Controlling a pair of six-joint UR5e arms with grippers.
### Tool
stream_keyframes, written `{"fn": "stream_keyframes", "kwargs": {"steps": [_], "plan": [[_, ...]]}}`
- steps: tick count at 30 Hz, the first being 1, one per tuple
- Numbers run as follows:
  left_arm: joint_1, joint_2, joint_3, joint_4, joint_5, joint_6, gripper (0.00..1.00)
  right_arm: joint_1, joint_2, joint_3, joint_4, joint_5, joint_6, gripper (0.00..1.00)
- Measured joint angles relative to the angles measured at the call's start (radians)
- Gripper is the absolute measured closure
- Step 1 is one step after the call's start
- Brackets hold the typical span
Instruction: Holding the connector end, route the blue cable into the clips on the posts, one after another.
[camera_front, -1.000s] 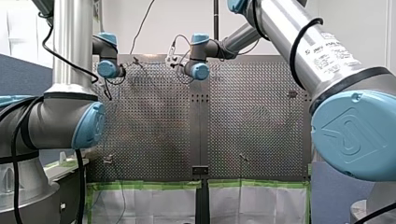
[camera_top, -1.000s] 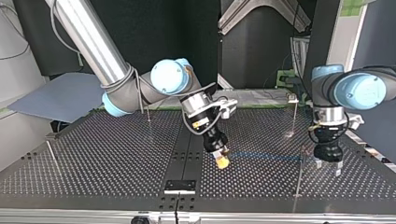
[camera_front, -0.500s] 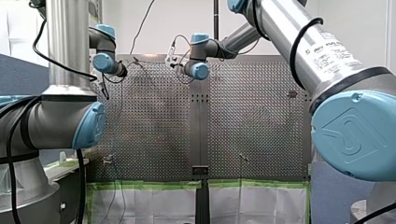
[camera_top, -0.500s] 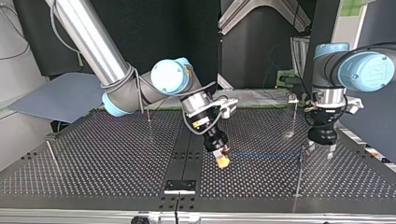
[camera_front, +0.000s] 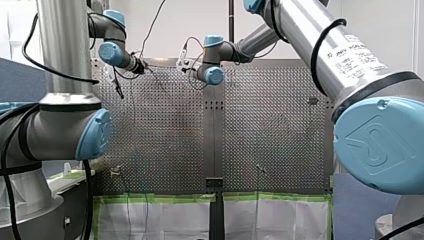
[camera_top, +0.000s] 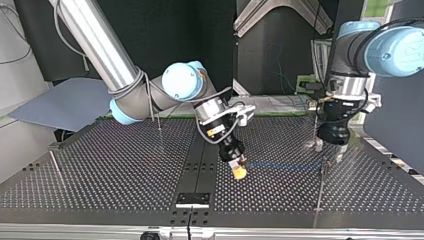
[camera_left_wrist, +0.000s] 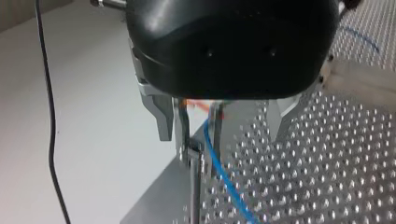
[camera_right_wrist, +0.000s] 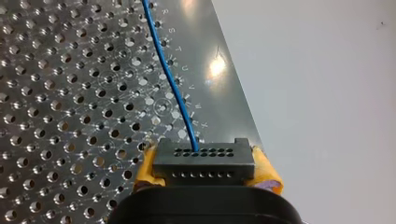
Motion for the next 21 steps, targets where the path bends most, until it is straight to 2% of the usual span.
{"fn": "stream_keyframes", "kwargs": {"steps": [7,14,21], "plan": [[-0.025,0.015,0.000,-0.059,-0.016,0.006,0.00,0.004,-0.001,0.000,0.010,0.000,0.000,1.00],[-0.041,0.026,0.000,-0.117,-0.066,0.052,0.00,0.007,-0.007,0.000,0.023,0.000,-0.001,1.00],[-0.044,0.072,0.000,-0.175,-0.116,0.081,0.00,0.007,-0.017,0.000,0.027,0.000,0.000,1.00]]}}
